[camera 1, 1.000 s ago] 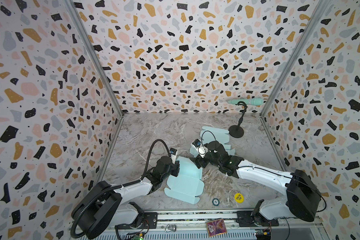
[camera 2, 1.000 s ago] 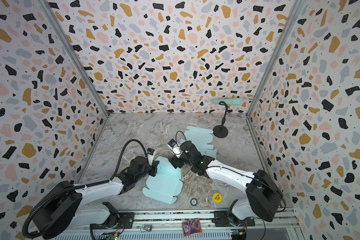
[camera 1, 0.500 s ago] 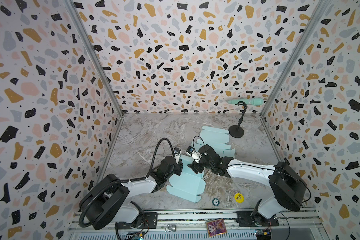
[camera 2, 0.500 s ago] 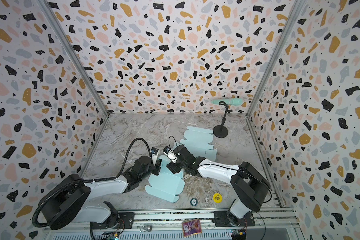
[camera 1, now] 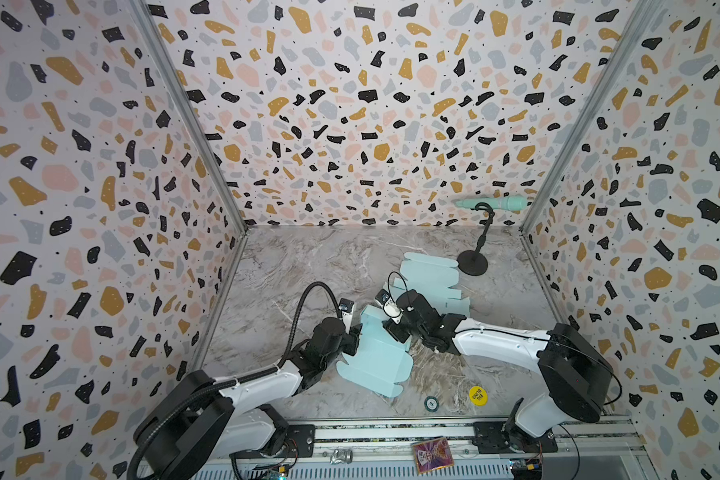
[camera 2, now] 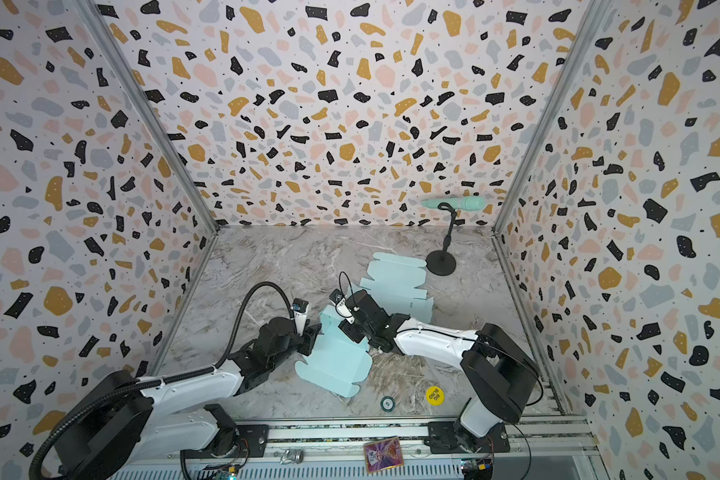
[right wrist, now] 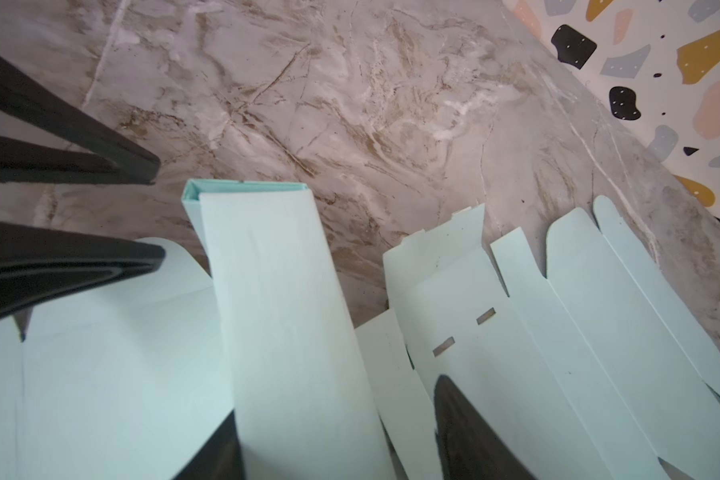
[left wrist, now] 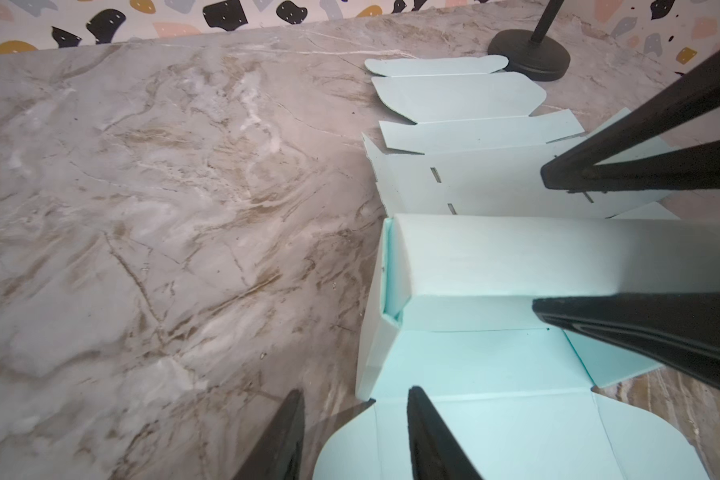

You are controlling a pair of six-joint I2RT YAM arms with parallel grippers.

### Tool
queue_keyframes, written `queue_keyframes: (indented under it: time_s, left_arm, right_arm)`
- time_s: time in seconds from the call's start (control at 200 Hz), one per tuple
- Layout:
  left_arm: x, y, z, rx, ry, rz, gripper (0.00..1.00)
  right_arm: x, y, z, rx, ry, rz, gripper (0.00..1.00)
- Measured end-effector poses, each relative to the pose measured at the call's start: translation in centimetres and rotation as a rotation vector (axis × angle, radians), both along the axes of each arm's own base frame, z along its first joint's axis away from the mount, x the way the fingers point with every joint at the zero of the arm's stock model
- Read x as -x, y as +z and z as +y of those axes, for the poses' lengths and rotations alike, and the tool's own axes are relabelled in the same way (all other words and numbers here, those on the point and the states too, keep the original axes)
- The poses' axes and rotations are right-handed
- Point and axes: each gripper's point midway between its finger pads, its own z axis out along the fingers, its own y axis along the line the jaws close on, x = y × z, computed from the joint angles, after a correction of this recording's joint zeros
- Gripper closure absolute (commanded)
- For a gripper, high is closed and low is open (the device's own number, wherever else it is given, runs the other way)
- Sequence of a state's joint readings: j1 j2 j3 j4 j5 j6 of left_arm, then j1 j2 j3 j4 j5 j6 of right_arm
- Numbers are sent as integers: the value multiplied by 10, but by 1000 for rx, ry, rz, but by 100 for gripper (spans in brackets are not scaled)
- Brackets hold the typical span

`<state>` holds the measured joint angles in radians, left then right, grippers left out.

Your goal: Fold the paper box

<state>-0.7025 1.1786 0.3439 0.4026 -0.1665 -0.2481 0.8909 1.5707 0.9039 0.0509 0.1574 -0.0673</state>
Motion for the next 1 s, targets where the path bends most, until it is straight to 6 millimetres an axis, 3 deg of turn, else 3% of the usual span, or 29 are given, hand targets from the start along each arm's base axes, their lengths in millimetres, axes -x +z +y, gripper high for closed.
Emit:
queue_keyframes:
  time_s: [0.125,0.305,0.39,0.521,0.651,0.906,0.996]
  left_arm:
    - [4,16,9,53,42,-19,51]
    - [8,33,11,114,55,-41,50]
    - [10,32,12,117,51,-38,49]
    - [10,21,12,96,51,-14,50]
    - [10,12,12,87,60,13,50]
    - [14,40,22,187,126,-8,43]
    - [16,39,23,202,132,15,43]
  right_arm:
    - [-6,0,-5,-20,-34,16,47]
    - [-9,0,-8,-37,-56,31,48]
    - [-9,0,-8,-40,-61,33,49]
    - [-10,1,-9,-44,-74,32,58]
    - [-10,3,-13,-66,-106,54,59]
    - [-13,2,-58,-234,-257,165,58]
    - [-11,1,-60,-249,-265,181,58]
